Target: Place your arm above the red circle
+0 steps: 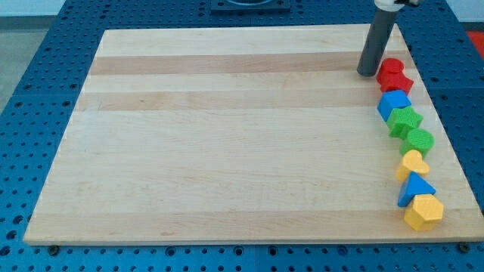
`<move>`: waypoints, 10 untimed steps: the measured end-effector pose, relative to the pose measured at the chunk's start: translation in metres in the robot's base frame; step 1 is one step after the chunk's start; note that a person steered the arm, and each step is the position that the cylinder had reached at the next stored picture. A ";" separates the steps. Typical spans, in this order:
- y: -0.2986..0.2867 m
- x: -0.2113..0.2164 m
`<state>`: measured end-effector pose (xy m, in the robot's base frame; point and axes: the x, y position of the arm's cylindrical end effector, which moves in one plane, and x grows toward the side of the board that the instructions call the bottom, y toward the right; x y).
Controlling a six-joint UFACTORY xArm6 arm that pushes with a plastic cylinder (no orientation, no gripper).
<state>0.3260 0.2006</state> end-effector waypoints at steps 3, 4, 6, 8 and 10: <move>-0.017 -0.053; -0.015 -0.054; -0.004 -0.056; 0.043 -0.056; 0.127 -0.053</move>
